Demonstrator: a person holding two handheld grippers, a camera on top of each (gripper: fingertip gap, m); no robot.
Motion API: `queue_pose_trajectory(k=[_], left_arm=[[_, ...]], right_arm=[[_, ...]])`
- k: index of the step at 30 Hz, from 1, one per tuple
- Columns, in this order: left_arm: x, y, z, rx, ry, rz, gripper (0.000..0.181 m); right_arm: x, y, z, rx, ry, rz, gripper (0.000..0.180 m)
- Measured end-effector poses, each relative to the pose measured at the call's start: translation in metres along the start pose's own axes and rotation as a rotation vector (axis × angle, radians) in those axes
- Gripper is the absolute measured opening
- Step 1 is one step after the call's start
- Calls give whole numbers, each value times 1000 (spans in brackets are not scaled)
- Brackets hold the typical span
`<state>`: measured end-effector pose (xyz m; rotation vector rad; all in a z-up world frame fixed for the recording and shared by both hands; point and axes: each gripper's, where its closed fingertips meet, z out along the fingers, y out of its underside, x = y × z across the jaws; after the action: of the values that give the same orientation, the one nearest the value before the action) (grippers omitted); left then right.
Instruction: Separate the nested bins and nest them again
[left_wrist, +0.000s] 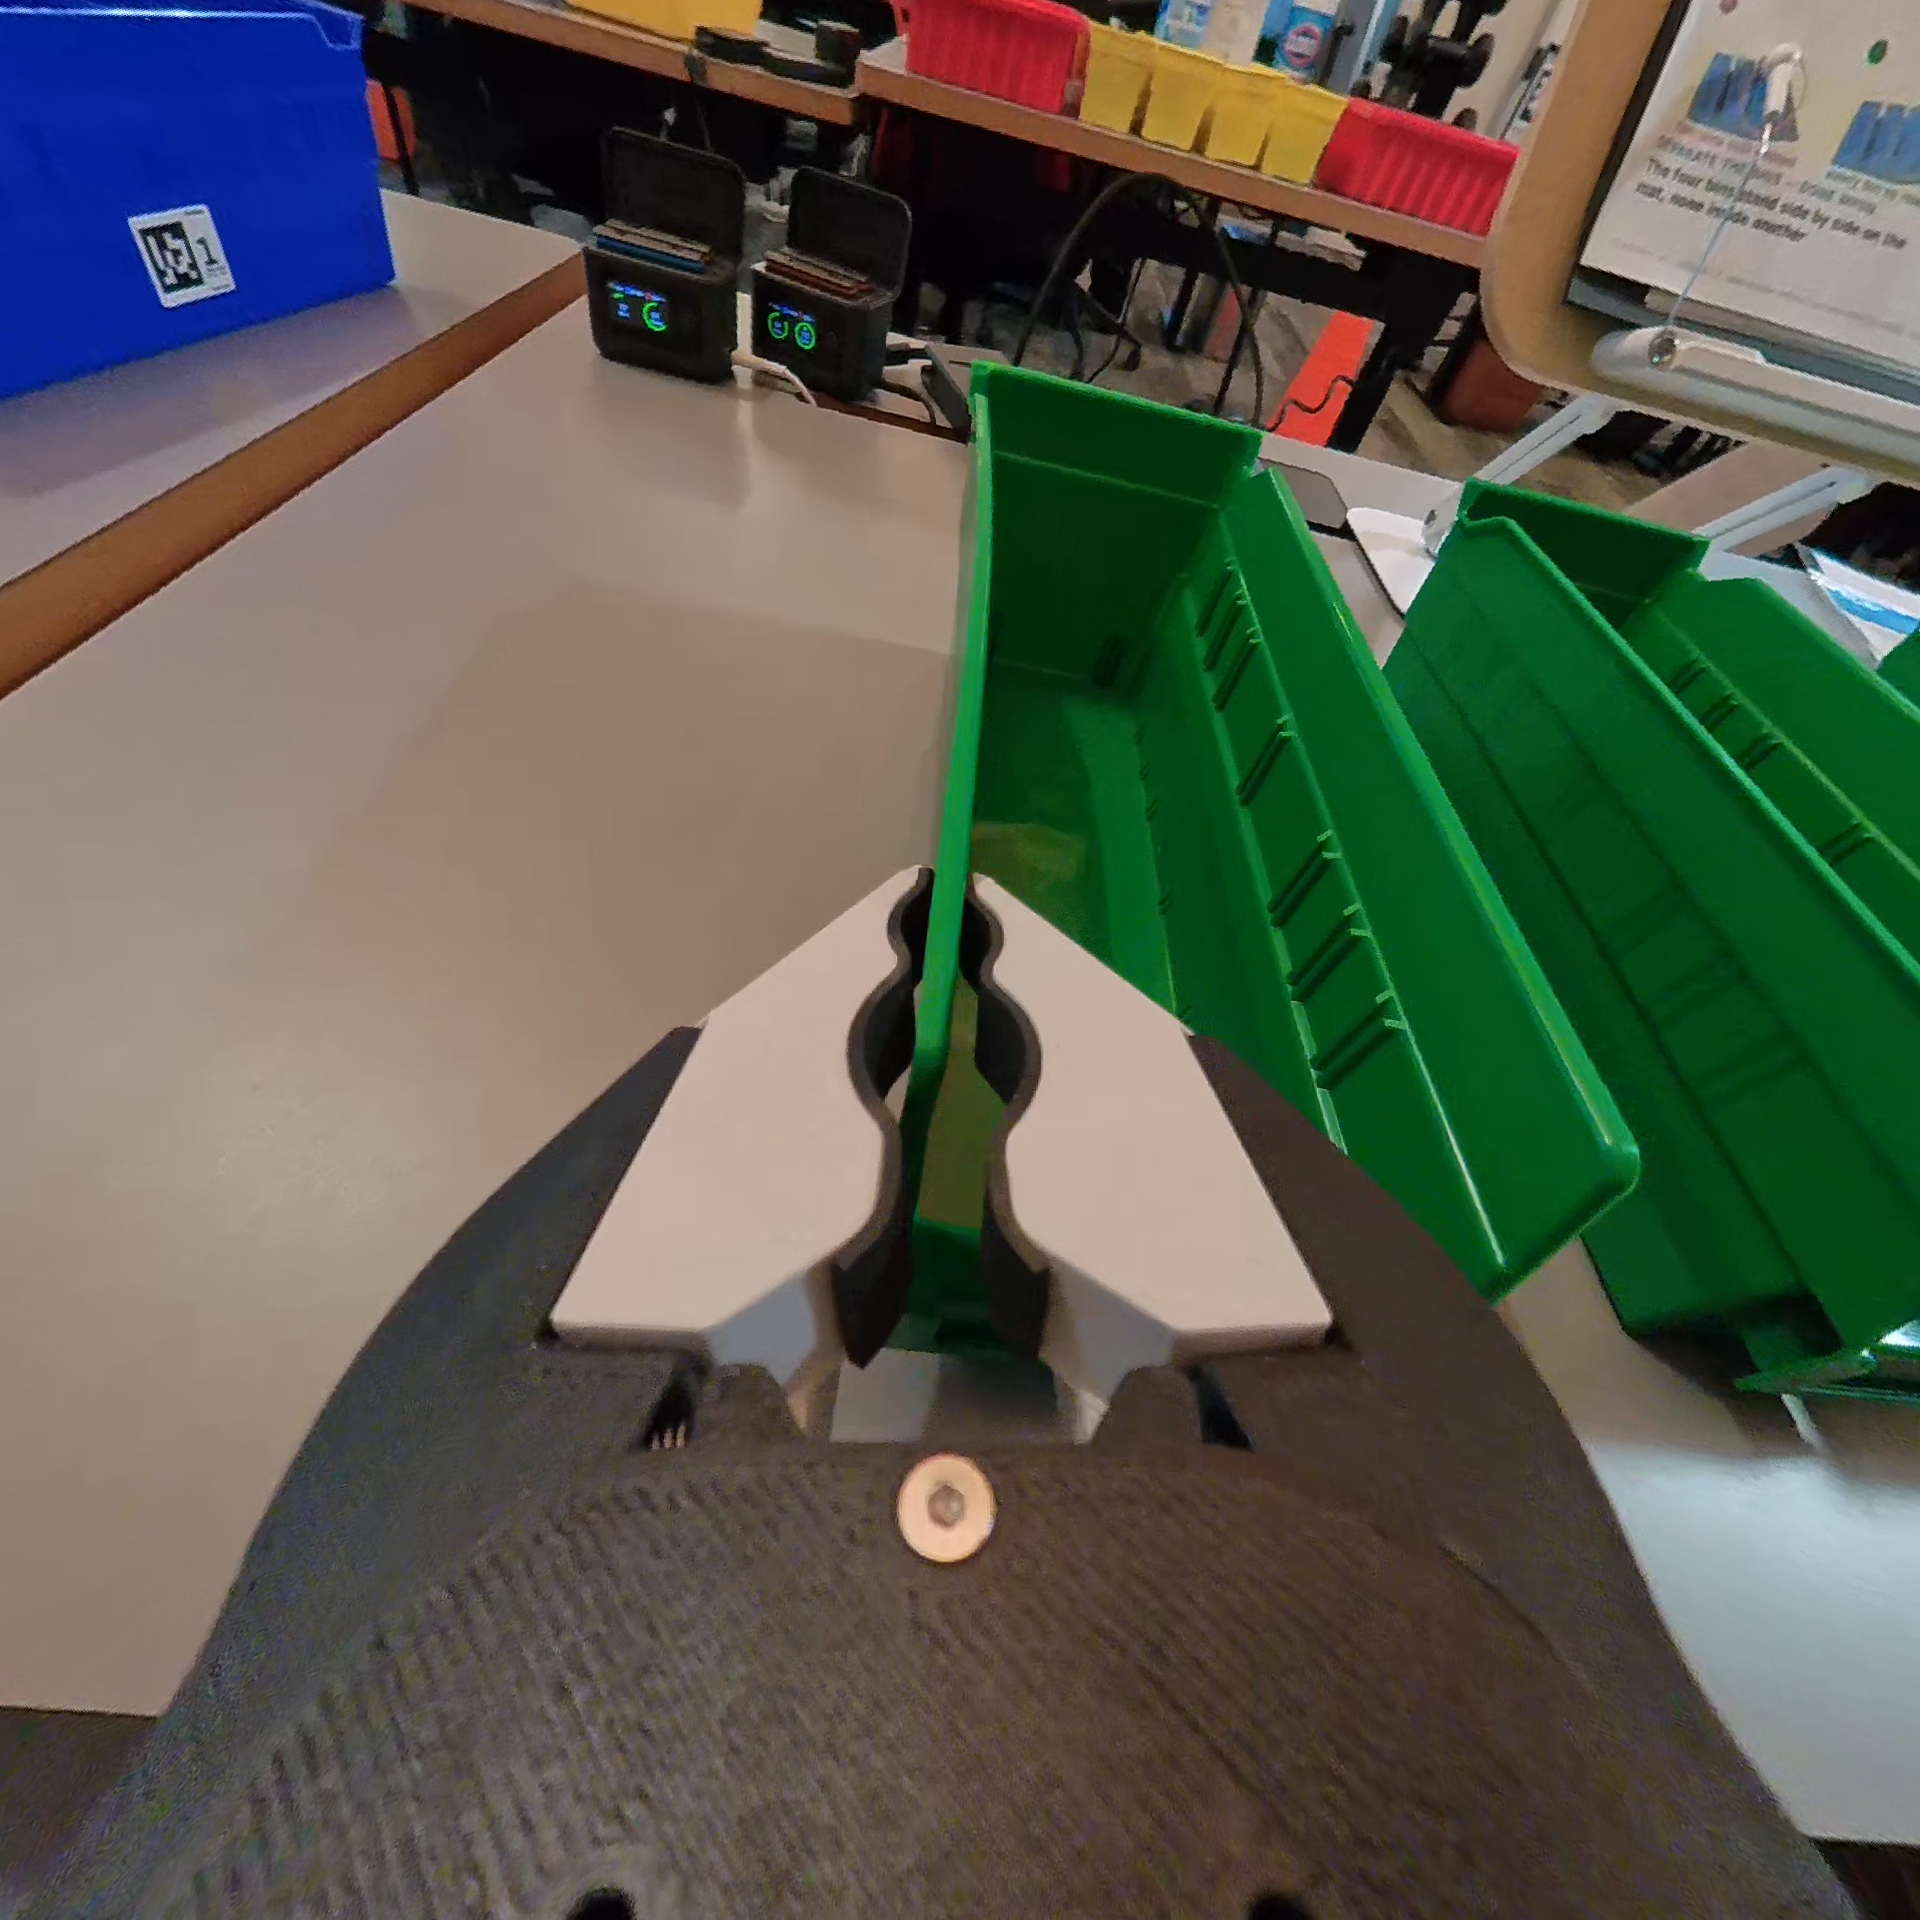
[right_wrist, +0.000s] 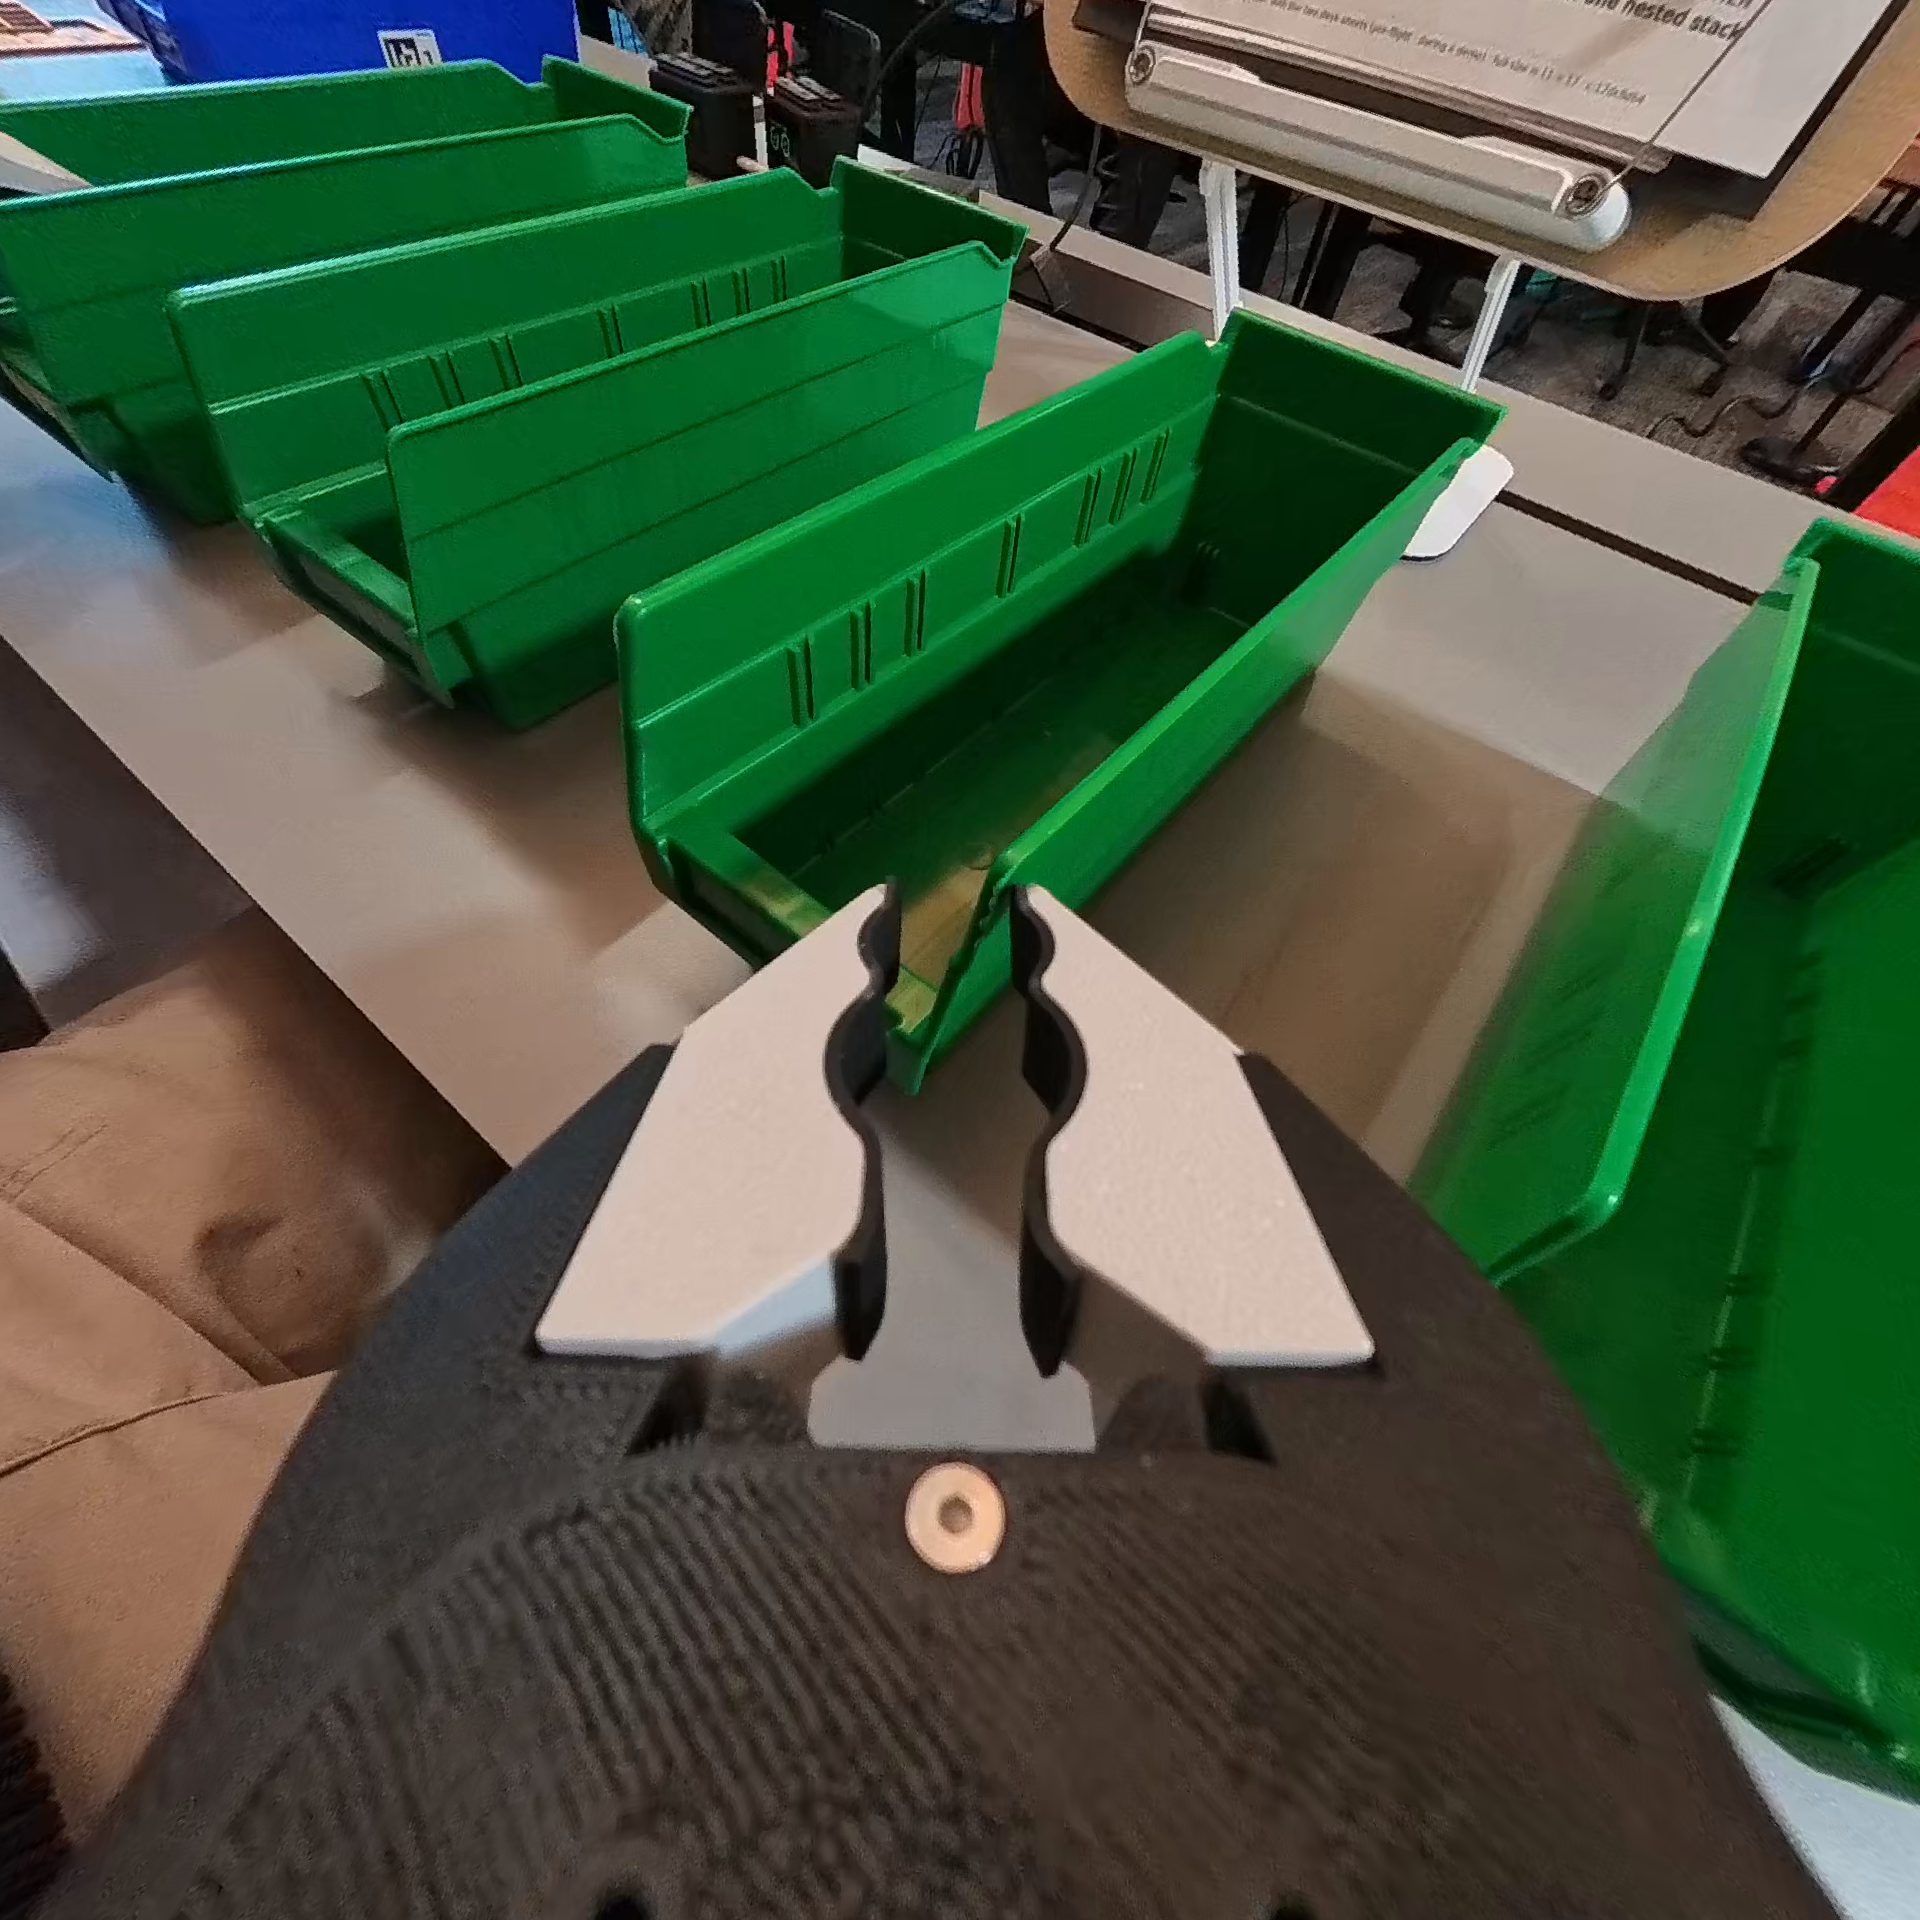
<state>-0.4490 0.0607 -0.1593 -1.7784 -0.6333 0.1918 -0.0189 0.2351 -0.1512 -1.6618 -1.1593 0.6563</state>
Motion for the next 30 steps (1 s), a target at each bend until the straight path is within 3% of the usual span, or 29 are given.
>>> queue_pose_trajectory(k=[1, 30], left_arm=[[0, 0, 0, 0, -2, 3, 3], [-10, -5, 7, 35, -26, 6, 3]], right_arm=[[0, 0, 0, 0, -1, 1, 19], [0, 0, 0, 3, -9, 9, 20]])
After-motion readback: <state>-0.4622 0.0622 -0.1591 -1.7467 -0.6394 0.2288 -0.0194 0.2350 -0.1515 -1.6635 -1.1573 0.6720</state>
